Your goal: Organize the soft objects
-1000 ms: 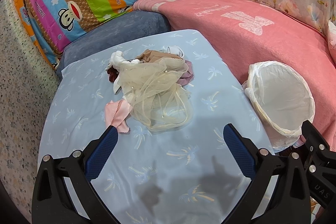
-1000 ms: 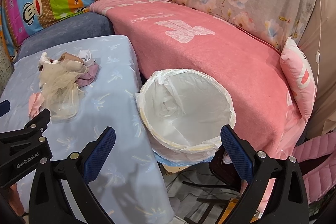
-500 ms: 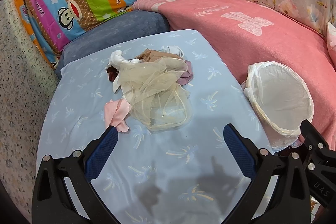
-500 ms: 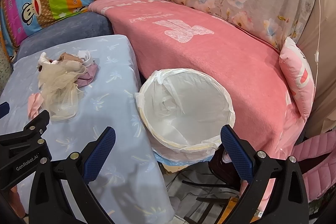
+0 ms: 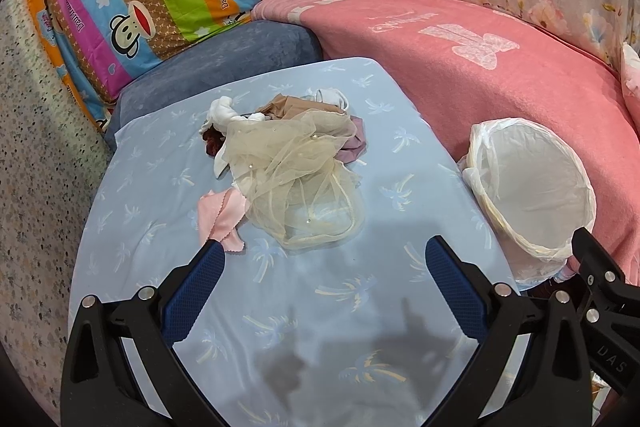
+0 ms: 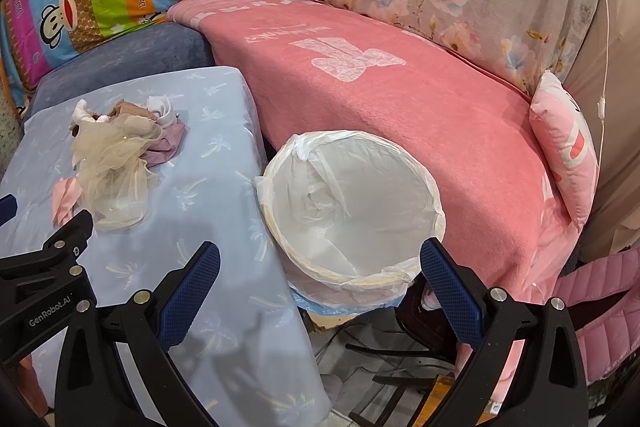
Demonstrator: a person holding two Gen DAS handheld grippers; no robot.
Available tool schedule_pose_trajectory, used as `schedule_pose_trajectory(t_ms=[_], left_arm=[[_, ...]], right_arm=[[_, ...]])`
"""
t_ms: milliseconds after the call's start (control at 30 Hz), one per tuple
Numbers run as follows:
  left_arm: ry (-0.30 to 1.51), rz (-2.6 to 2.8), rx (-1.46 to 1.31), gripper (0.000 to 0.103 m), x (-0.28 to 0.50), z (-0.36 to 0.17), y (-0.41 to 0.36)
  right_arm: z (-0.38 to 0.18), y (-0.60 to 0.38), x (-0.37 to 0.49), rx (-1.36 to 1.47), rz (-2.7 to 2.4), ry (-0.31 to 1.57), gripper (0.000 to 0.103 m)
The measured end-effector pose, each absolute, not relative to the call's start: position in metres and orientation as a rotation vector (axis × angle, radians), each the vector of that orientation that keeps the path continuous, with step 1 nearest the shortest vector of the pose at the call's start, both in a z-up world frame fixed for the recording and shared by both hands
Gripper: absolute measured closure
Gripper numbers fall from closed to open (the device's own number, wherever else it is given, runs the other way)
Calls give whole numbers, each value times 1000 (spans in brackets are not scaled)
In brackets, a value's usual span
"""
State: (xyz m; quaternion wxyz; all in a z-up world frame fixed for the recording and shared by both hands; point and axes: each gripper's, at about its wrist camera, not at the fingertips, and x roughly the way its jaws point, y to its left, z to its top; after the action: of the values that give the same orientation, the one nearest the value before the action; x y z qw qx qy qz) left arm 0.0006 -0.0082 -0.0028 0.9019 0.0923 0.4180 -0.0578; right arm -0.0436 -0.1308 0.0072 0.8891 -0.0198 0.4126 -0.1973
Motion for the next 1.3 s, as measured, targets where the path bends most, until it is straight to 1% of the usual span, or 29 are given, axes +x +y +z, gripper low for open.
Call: schedule_pose_trajectory(t_ms=[1100,1300], left_arm=[[869,-150,158,7,4,0,0],[848,-185,151,7,7,0,5]], right_arm=[[10,-126,-41,-52,-412,854,6],[10,-125,-39,-46,-421,847,6]])
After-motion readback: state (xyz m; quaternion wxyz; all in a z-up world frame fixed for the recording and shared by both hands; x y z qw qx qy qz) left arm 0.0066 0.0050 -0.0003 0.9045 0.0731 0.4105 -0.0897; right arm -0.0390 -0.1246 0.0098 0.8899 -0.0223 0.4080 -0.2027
